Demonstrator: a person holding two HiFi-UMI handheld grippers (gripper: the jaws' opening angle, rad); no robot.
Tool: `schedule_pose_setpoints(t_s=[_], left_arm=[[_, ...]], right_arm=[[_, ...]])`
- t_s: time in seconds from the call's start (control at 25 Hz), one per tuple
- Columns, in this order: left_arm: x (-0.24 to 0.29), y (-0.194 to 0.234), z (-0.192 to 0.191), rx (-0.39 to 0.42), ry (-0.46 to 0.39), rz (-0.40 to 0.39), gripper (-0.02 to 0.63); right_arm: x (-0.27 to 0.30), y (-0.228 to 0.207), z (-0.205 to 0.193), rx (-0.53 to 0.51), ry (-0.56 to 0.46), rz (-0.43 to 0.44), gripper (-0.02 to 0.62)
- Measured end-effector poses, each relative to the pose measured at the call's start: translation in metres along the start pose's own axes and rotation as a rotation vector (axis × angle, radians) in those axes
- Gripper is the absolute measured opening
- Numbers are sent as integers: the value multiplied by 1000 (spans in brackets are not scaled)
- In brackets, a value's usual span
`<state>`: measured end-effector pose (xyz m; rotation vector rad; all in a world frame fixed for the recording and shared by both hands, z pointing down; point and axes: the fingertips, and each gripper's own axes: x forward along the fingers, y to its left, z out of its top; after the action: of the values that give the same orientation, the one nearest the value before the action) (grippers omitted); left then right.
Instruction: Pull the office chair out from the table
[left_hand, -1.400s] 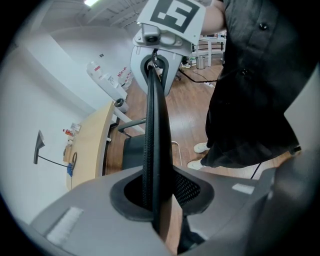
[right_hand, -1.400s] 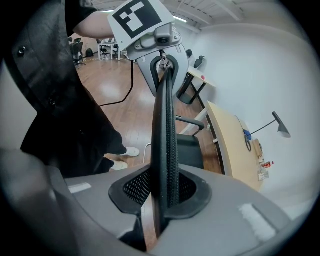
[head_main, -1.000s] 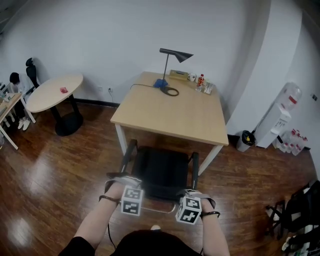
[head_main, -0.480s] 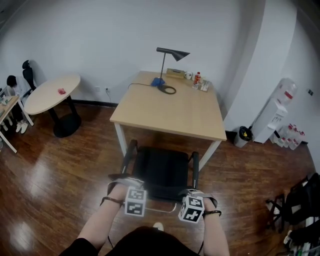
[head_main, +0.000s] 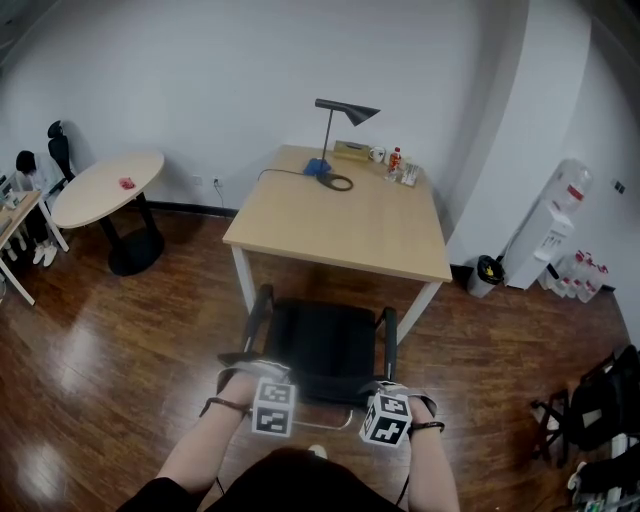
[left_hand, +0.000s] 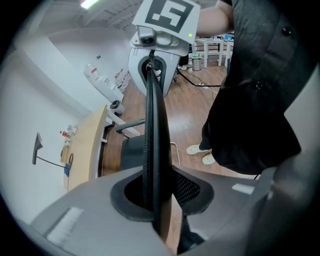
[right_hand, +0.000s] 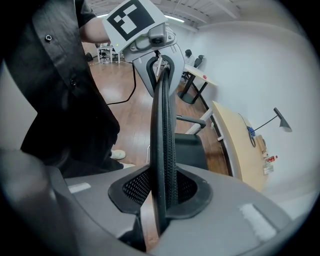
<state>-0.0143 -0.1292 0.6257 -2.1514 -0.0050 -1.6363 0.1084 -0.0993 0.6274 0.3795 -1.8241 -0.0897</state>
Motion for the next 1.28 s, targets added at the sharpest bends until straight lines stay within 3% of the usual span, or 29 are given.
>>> schedule_pose_setpoints(t_s=[0.6, 1.28], left_arm=[[-12, -30, 4, 10, -9, -2, 89], [-25, -63, 10, 26, -28, 16, 92]], right_arm=[[-10, 35, 4, 20, 14, 29, 100], [-20, 69, 7, 52, 18, 1, 110]])
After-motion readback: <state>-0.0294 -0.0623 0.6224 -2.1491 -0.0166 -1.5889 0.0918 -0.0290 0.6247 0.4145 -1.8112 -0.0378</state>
